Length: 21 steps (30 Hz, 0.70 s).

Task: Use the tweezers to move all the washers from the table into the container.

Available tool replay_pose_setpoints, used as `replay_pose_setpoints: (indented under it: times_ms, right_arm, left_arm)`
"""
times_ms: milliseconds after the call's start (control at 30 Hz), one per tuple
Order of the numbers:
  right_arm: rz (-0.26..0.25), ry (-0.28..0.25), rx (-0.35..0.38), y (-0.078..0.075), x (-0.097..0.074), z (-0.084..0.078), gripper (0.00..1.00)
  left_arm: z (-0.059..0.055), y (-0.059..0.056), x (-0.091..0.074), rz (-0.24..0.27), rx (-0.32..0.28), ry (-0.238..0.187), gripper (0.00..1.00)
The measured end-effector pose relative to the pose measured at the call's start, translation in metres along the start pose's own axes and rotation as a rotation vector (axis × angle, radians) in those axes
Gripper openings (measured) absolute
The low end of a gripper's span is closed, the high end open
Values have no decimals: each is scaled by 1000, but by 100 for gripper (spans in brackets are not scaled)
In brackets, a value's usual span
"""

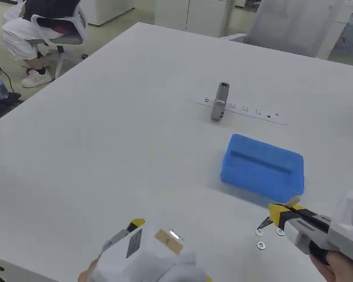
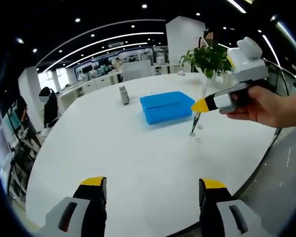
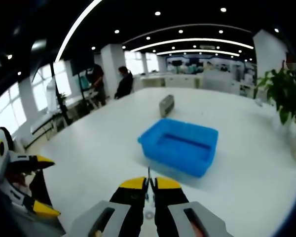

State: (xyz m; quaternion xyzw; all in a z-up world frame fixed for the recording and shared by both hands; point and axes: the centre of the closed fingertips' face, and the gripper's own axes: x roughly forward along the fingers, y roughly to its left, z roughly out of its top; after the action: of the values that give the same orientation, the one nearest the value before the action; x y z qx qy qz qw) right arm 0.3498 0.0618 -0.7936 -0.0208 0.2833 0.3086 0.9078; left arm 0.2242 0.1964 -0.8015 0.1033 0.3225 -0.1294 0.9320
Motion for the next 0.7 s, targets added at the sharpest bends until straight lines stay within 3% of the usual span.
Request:
replay_pose_setpoints:
  times_ms: [233,433,700]
  right_arm:
    - [1,26,-14,-1,6,-10,2]
    - [6,19,-31,2,4,-9,2]
    - [39,17,-139,18,-1,-14,2]
  left_arm:
    - [0,-1,0,-1,1,3,78]
    - [0,-1,0,-1,4,6,77]
    - [0,-1,0,-2,6,8,77]
